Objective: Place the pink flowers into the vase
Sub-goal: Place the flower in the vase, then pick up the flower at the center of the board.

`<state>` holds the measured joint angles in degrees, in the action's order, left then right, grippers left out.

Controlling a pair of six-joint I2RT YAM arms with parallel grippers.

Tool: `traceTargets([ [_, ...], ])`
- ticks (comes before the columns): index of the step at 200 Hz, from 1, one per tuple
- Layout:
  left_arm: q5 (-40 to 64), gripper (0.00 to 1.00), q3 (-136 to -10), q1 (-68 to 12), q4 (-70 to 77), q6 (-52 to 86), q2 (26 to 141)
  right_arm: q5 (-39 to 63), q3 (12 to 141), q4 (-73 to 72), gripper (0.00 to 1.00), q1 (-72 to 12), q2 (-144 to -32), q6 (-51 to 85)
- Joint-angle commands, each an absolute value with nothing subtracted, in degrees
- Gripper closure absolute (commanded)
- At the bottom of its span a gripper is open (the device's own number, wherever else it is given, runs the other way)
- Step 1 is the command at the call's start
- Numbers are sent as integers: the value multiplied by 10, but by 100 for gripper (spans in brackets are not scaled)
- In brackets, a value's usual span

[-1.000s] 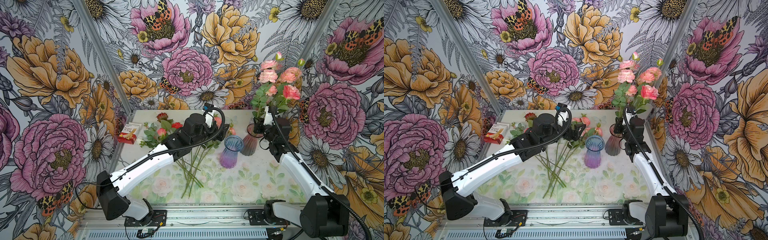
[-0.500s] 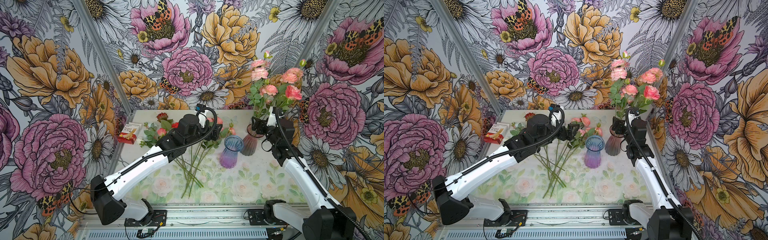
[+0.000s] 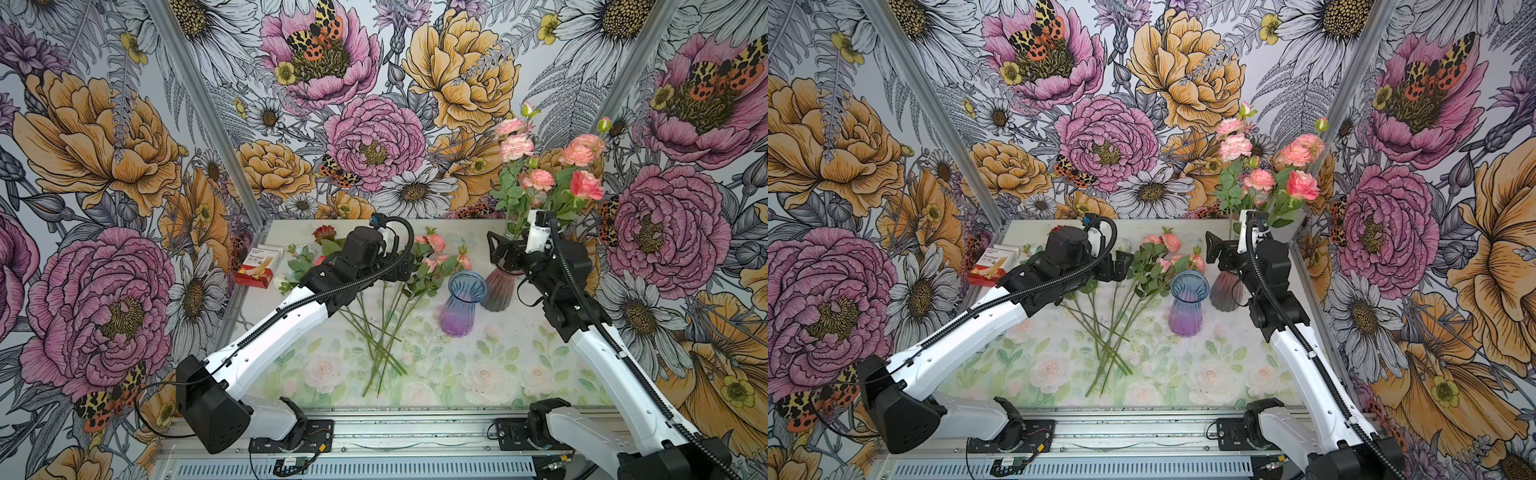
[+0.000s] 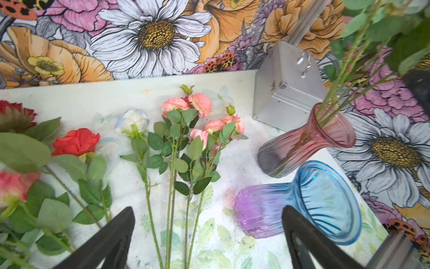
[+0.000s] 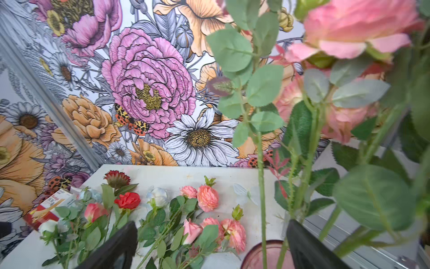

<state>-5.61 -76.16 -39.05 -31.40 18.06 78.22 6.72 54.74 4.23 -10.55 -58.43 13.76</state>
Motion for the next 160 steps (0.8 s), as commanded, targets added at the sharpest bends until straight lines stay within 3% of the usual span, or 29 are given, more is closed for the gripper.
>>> traceTargets([
  [1, -49, 2, -760, -383, -384, 184, 804, 103, 581, 52, 1, -129, -583, 119],
  [78, 25, 8, -822, -386, -497, 156, 968, 216, 675, 89, 1, -223, -663, 102],
  [117, 39, 18, -834, -396, -496, 160, 1025, 188, 658, 89, 1, -234, -641, 98],
  [160, 30, 29, -863, -409, -494, 155, 1099, 227, 658, 105, 1, -221, -629, 110],
])
